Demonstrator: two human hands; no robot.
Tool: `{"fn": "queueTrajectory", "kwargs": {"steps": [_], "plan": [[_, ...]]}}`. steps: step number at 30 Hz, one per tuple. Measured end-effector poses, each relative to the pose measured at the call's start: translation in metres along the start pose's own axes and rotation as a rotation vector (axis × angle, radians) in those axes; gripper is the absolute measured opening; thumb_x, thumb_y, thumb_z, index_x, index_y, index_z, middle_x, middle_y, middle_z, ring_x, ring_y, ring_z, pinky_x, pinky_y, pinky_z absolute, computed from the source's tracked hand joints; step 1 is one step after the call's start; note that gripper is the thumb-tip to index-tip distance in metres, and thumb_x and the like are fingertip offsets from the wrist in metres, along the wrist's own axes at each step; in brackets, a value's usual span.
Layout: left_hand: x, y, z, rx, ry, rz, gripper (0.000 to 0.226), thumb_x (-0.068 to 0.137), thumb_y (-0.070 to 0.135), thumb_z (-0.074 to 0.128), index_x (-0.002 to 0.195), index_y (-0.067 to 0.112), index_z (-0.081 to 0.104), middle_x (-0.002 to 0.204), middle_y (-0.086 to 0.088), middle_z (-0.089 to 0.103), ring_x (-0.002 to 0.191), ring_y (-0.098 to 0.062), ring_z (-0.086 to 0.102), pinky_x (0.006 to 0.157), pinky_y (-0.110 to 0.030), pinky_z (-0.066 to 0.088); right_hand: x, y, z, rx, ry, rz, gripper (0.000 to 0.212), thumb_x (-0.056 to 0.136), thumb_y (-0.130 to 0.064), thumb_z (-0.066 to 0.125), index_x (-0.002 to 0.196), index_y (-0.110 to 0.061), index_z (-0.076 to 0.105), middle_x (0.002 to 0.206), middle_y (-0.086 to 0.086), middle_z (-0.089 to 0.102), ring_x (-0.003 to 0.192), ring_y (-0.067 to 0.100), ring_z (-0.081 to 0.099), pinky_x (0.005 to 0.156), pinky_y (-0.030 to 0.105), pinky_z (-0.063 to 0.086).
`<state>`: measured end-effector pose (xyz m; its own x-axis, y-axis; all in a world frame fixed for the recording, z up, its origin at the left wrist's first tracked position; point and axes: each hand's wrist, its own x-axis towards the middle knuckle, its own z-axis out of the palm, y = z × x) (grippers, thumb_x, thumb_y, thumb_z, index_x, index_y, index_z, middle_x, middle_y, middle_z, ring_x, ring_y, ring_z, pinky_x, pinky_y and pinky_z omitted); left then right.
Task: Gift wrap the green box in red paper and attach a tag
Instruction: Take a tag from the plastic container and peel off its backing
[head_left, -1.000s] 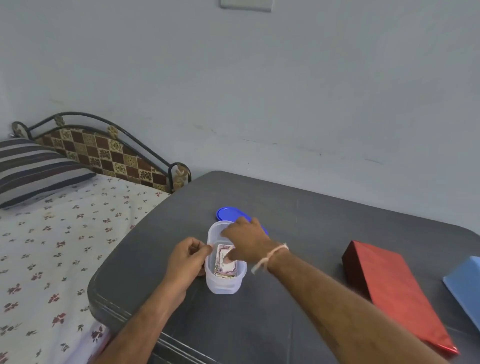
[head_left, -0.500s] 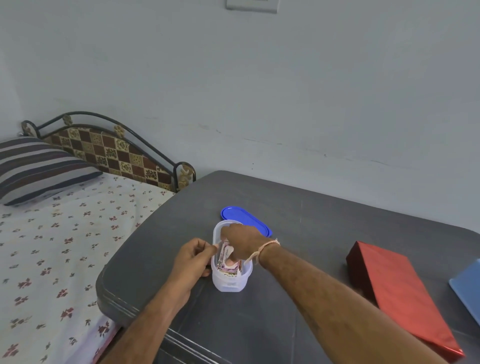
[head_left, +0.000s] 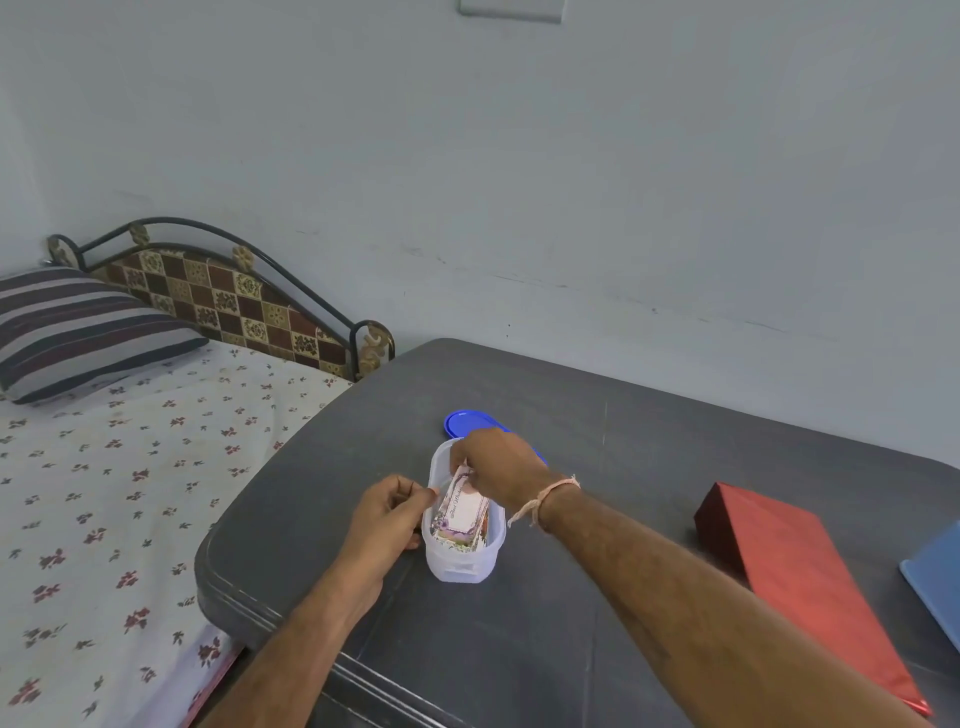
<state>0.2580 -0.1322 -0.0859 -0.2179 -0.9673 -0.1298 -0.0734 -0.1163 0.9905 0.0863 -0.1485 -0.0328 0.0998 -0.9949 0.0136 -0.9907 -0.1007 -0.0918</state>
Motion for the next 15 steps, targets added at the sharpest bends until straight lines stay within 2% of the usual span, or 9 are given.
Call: {"fn": "queueTrajectory", "kwargs": {"steps": [3,7,10,13,15], "plan": [[0.0,0.002,0.002,0.036,-0.022,-0.022,0.028,0.097,0.028,0.067,0.095,0.0,0.064,0.09,-0.006,0.078,0.086,-0.021,0.076,0.083,-0.043,0.06,-0.003,0.001,-0.006,-0.021,0.056,0.009,0.02,0.096,-0.015,0.065,0.116,-0.018,0.067,0.109,0.004,0.072,0.099,0.023,0.065,0.079,0.031,0.045],[-0.001,0.002,0.003,0.032,-0.005,-0.042,0.028,0.097,0.029,0.068,0.097,0.001,0.066,0.091,-0.004,0.079,0.085,-0.02,0.077,0.082,-0.041,0.061,-0.008,0.006,-0.011,0.05,0.123,0.006,0.014,0.096,-0.016,0.065,0.109,-0.016,0.067,0.107,0.002,0.071,0.101,0.024,0.064,0.079,0.029,0.043],[-0.003,0.002,0.003,0.015,0.003,-0.051,0.027,0.097,0.029,0.069,0.097,0.002,0.067,0.092,-0.004,0.079,0.085,-0.019,0.077,0.082,-0.041,0.062,-0.014,0.009,-0.018,0.11,0.147,0.006,0.016,0.097,-0.017,0.066,0.111,-0.015,0.074,0.115,0.004,0.07,0.106,0.024,0.063,0.086,0.033,0.047],[-0.007,0.005,0.004,0.016,-0.004,-0.074,0.025,0.097,0.03,0.068,0.099,0.005,0.068,0.094,-0.003,0.079,0.085,-0.018,0.077,0.084,-0.042,0.063,-0.021,0.012,-0.02,0.177,0.151,0.026,0.019,0.098,-0.014,0.062,0.111,-0.016,0.076,0.11,0.003,0.075,0.101,0.022,0.066,0.082,0.028,0.046],[-0.012,0.01,0.005,0.015,0.017,-0.066,0.026,0.098,0.034,0.066,0.101,0.009,0.068,0.095,-0.002,0.078,0.086,-0.017,0.075,0.08,-0.039,0.062,-0.025,0.015,-0.021,0.26,0.176,0.062,0.019,0.097,-0.013,0.062,0.109,-0.015,0.076,0.105,0.004,0.075,0.095,0.023,0.066,0.084,0.029,0.051]]}}
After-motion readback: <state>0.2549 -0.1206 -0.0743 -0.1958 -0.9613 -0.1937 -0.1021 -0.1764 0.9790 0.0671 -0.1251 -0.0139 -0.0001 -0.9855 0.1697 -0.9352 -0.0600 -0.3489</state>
